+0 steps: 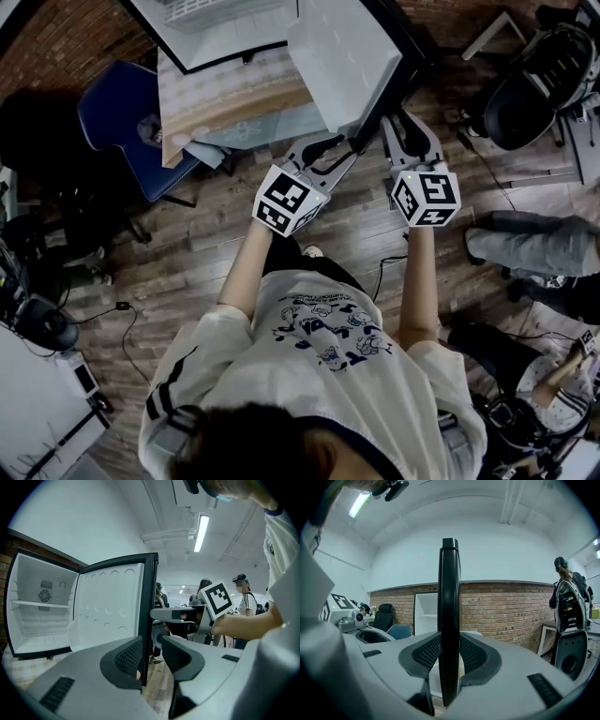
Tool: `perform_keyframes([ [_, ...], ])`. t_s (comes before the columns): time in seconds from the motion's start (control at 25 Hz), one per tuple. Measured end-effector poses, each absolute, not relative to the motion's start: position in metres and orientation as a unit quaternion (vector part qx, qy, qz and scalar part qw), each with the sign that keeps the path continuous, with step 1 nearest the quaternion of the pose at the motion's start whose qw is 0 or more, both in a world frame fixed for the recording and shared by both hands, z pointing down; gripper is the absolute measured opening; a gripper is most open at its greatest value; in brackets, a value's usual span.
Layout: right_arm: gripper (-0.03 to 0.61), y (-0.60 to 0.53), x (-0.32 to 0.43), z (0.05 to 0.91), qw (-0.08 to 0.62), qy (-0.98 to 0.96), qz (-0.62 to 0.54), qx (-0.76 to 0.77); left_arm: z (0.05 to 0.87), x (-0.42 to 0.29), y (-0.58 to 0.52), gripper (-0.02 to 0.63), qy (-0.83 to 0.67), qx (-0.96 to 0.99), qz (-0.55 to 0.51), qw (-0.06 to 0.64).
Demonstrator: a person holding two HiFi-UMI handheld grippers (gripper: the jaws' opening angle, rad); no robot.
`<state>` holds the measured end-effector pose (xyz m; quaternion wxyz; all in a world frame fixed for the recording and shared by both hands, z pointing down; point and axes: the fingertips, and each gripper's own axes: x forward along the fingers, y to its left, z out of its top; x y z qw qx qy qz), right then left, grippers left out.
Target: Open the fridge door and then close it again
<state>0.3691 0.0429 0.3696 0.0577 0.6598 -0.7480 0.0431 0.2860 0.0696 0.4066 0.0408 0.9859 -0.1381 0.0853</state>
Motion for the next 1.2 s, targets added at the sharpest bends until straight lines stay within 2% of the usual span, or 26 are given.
perform_keyframes([
  [0.76,0.13,0.032,0.398,0.37,0.065,-0.747,0.046,0.66,0.408,0.268,0.064,0.143,-0.16,0.982,0.082,0.051],
  [1.2,0.13,0.038,0.383,0.368,0.058,-0.758,0.051,0.648,0.401,0.262,0.066,0.143,-0.172,0.981,0.074,0.047],
])
